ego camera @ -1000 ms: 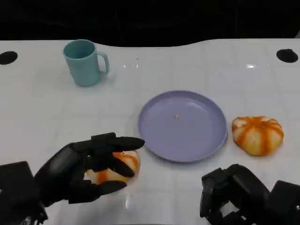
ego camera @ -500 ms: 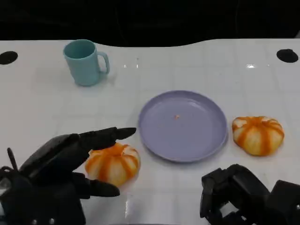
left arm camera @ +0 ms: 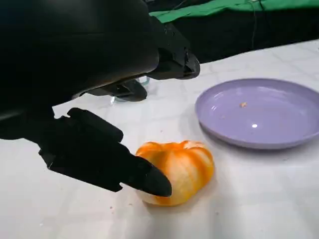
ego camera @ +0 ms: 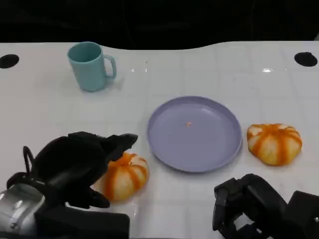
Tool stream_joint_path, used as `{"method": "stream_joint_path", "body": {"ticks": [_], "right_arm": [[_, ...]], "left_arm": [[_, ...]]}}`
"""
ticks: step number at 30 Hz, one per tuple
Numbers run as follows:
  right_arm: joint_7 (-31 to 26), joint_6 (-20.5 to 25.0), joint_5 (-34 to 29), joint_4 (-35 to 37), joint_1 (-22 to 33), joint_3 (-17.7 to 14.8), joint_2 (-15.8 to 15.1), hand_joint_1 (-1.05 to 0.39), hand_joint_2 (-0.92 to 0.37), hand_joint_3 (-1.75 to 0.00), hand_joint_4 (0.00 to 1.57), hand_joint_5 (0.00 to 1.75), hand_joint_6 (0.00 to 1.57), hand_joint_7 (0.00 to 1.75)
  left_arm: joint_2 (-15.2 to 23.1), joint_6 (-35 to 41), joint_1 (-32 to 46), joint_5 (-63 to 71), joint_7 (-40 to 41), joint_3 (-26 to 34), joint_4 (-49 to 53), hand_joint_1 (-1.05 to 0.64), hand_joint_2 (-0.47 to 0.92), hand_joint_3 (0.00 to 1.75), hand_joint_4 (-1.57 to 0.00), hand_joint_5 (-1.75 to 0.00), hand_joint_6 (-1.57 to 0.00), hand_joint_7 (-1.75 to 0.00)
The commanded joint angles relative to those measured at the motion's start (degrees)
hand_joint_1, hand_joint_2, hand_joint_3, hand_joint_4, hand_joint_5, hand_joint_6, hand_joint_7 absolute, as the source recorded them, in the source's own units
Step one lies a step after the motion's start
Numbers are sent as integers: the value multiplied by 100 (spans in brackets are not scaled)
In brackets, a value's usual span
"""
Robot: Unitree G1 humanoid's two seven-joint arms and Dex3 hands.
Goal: Grasp the bread from the table and place it into the plate.
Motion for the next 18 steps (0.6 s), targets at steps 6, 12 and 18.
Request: {"method": "stream_joint_path", "body": {"ticks": [6, 12, 18], "right_arm": [[17, 62, 66, -52, 1, -51, -78, -105, -10, -138, 154, 131, 157, 106], [45, -16, 82, 14, -13, -65, -69, -105, -9, -137, 155, 132, 157, 105], [14, -2, 36, -7, -8, -56, -72, -105, -9, -138, 154, 131, 157, 106]], "left_arm": [[-429, 632, -420, 962, 57, -613, 426, -40, 73, 0, -36, -11, -16, 0], [-787, 1224, -697, 1421, -163, -988, 874, -41, 76, 1, -40, -12, -17, 0], [-1093, 1744, -879, 1710, -302, -1249, 1193, -44, 77, 1, -38, -11, -17, 0]]}}
